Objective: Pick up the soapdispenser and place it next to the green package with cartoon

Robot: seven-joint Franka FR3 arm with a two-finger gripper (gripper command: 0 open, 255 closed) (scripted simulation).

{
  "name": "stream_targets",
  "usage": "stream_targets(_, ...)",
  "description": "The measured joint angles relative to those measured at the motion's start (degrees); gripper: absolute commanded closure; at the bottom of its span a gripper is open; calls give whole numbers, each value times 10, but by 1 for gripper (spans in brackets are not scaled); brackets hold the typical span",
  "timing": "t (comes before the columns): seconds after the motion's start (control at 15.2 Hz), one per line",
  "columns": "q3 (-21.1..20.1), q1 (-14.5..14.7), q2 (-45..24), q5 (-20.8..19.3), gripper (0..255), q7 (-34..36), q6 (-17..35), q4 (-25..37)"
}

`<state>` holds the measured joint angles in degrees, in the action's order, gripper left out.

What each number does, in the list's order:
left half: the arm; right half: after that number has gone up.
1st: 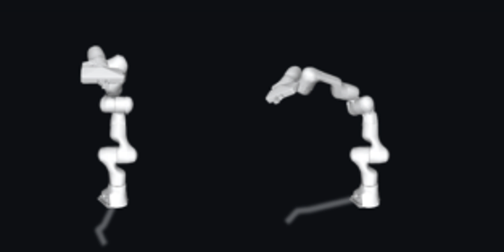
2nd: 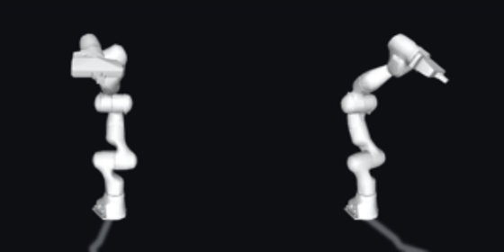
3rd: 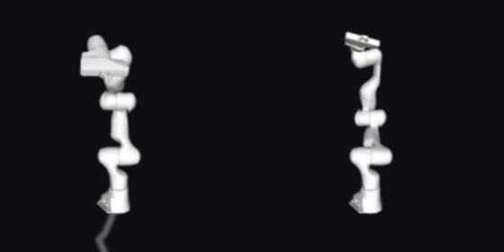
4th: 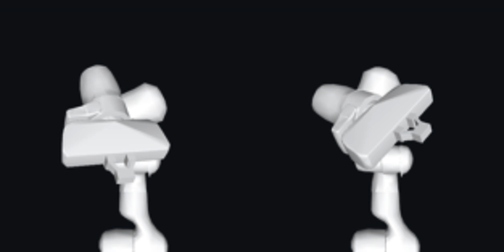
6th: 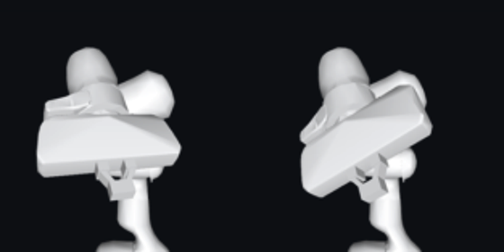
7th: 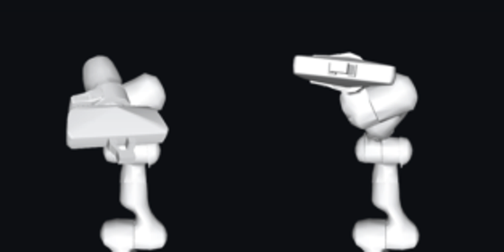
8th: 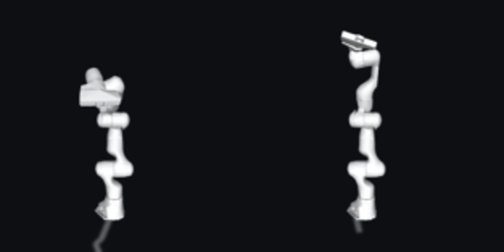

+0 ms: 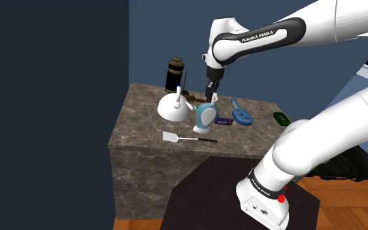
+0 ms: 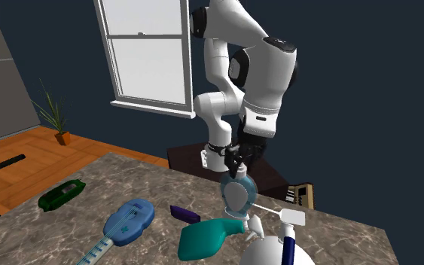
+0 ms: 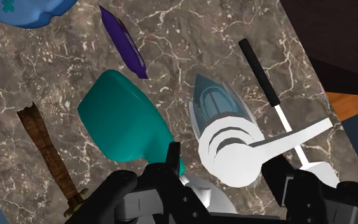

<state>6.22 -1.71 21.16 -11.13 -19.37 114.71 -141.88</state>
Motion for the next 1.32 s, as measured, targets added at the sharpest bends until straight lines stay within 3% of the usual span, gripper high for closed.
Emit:
stream_targets(0.66,0,0,1,0,255,0,-4,4)
stream_targets(1.32,-4,2,24,6,255,-9,-80,56)
